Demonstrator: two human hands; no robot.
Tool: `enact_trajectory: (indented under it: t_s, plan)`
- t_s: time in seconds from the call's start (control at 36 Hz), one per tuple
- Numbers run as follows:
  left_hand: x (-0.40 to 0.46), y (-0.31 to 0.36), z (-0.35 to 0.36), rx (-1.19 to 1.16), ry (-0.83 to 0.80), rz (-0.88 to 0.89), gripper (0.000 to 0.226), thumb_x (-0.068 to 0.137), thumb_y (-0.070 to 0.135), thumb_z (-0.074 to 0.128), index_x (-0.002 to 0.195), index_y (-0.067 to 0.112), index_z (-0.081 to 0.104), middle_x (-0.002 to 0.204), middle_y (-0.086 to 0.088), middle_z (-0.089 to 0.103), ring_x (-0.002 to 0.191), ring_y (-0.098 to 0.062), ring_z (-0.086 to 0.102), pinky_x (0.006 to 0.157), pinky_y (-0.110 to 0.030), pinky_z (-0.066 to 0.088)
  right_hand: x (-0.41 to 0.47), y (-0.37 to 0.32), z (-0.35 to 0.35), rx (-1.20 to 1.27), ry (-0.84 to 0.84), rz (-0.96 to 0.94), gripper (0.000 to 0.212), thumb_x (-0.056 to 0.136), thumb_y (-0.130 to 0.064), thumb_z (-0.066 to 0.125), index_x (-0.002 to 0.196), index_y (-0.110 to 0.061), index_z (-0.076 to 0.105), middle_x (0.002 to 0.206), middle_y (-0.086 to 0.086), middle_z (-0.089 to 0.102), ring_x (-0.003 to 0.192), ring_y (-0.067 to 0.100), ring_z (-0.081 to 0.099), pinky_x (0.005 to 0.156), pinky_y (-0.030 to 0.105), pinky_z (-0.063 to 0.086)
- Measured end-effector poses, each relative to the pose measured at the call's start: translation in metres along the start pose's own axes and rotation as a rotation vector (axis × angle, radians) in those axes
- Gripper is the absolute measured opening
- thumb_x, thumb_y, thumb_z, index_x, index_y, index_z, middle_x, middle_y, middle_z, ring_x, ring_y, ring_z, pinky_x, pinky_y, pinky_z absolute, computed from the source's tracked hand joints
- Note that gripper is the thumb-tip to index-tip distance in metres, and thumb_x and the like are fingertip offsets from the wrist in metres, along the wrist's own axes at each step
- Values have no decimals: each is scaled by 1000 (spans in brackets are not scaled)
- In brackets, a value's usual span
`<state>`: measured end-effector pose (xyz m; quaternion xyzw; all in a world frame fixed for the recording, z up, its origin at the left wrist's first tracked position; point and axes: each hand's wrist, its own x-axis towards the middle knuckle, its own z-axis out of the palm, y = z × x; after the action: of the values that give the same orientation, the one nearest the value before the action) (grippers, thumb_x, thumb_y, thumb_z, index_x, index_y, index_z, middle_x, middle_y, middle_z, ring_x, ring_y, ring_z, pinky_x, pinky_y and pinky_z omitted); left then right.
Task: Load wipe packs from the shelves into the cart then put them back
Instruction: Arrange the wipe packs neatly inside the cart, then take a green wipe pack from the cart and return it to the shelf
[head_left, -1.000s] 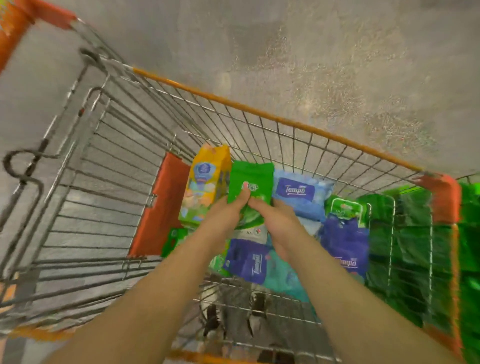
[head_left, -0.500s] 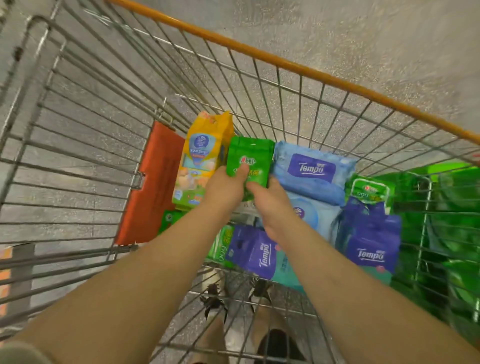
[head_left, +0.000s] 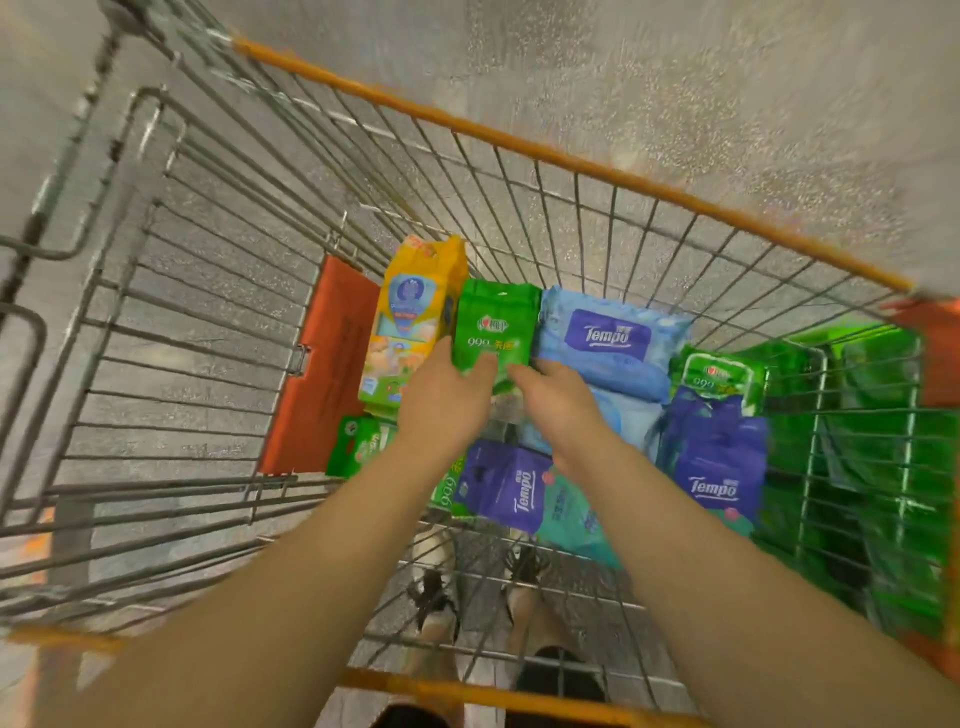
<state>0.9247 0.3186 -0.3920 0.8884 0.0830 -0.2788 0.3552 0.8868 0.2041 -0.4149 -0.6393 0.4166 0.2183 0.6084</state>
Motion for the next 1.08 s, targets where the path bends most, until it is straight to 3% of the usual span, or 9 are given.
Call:
enact_trajectory:
  t_s: [0.08,0.19,0.28,0.36,0.47,0.69,0.86,1.08]
  plan:
    - [-22,14,-20,4,-3,51,28,100,41,56,121,24,63,119,4,70,113,-20,63,82,-28,40,-15,-17,-15,-115,80,-76,15,96,-25,60,85,-15,64,76,-5,59,68,7,54,58,24,40]
    - [-53,48,-57,45,-35,93,25,102,38,56,124,27,60,110,14,56,111,-8,55,73,-19,27,-49,-51,-39,-269,110,-108,27,93,-35,58,106,-12,62,94,4,60,92,25,57,81,39,52]
    - [-70,76,-91,139,-58,115,49,100,53,52,138,21,54,139,-6,59,128,-28,54,90,-29,37,-84,-90,-62,-417,142,-240,47,98,-34,57,136,-6,54,133,16,60,120,31,57,99,36,44]
    - [-85,106,-129,214,-48,196,57,98,64,48,142,28,48,156,-9,45,140,-29,46,111,-40,37,-130,-129,-82,-559,214,-380,62,100,-34,57,151,-5,38,155,17,42,140,30,43,110,31,34]
    - [-109,143,-181,341,41,379,85,94,73,43,159,20,29,166,-5,30,151,-25,31,121,-40,26,-193,-170,-99,-710,309,-514,65,100,-36,55,154,-7,34,158,16,37,145,30,36,116,33,29]
    - [-183,183,-262,520,282,692,77,94,70,46,157,29,33,163,3,35,149,-21,31,117,-40,30,-294,-210,-101,-986,490,-687,67,103,-40,49,158,-9,26,163,12,28,149,29,25,124,43,18]
    - [-210,178,-289,548,293,707,83,93,73,44,160,31,23,167,6,24,152,-20,24,117,-43,30,-328,-215,-86,-1017,575,-725,70,102,-44,48,159,-10,24,165,9,24,152,26,21,126,43,11]
    - [-201,153,-289,535,203,704,83,92,74,44,161,33,22,168,10,22,153,-17,22,120,-43,26,-332,-195,-70,-938,539,-700,70,103,-43,48,159,-11,22,166,7,24,153,23,19,127,41,8]
